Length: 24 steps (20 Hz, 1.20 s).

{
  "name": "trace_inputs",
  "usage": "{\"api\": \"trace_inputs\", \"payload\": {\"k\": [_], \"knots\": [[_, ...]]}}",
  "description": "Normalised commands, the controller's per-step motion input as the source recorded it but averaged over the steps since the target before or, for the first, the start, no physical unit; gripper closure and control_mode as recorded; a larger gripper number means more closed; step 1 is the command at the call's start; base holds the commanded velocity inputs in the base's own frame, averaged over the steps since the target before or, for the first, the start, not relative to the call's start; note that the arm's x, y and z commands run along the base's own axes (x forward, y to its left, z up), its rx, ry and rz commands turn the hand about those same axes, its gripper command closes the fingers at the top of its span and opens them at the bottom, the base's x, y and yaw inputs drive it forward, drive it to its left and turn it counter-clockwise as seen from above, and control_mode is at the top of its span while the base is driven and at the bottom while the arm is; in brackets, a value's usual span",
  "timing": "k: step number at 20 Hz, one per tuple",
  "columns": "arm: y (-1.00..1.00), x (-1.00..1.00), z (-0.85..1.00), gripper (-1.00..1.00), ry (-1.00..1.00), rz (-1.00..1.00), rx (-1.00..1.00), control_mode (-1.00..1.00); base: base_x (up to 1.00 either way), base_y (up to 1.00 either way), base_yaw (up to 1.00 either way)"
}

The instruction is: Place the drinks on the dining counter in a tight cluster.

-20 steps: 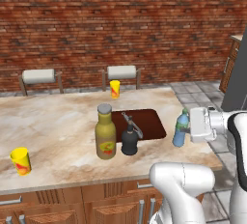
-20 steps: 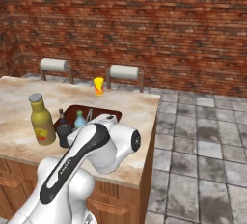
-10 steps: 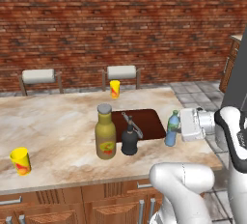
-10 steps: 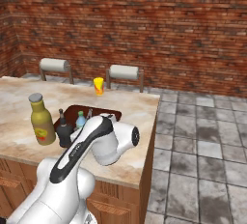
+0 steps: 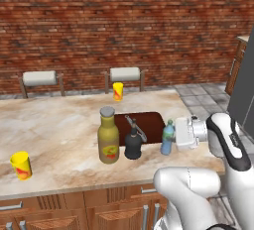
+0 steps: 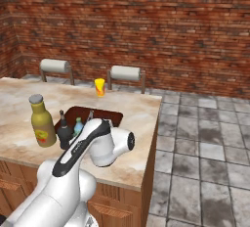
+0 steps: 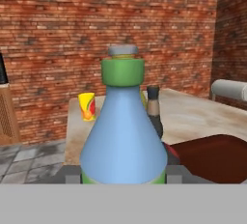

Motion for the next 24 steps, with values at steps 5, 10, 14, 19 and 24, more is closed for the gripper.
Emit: {"api": "trace_inputs", "payload": {"k": [5, 10, 14, 19, 24], "knots": [[0.13, 0.27, -0.37, 1.0, 0.0, 0.0, 0.0, -1.0, 0.0, 0.0, 0.0], [0.16, 0.23, -0.33, 1.0, 0.0, 0.0, 0.0, -1.0, 0.0, 0.0, 0.0], [0.2, 0.08, -0.36, 1.0, 0.0, 0.0, 0.0, -1.0, 0.0, 0.0, 0.0], [0.19, 0.07, -0.35, 1.0, 0.0, 0.0, 0.0, -1.0, 0.0, 0.0, 0.0], [0.17, 0.12, -0.27, 1.0, -0.02, 0.0, 0.0, -1.0, 0.0, 0.0, 0.0]]}}
